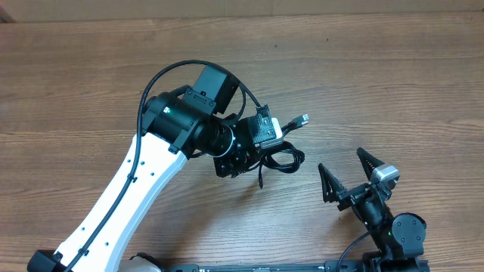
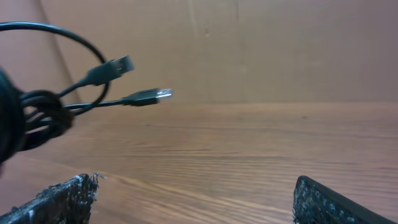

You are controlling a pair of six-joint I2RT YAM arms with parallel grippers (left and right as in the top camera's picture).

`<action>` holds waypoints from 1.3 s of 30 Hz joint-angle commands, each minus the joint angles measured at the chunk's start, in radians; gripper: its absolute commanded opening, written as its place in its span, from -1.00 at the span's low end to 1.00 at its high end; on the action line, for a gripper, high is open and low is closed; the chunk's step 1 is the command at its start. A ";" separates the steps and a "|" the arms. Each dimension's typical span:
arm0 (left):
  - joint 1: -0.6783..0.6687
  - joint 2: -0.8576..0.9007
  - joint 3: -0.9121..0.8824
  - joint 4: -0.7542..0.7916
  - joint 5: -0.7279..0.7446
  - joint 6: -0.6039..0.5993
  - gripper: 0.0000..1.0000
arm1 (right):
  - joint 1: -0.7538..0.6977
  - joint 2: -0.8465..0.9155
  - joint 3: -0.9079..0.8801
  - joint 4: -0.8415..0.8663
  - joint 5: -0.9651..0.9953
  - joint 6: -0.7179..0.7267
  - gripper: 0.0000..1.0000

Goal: Untangle cables

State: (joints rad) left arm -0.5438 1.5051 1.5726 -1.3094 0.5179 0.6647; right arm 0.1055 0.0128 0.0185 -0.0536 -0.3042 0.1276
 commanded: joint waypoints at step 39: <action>0.348 -0.029 0.028 0.545 1.063 -0.703 -0.92 | 0.000 0.466 0.481 0.385 -0.617 0.612 1.00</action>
State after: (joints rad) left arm -0.1963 1.5051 1.5738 -0.7963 1.5200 0.0086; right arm 0.1055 0.4686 0.4789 0.2901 -0.9352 0.5060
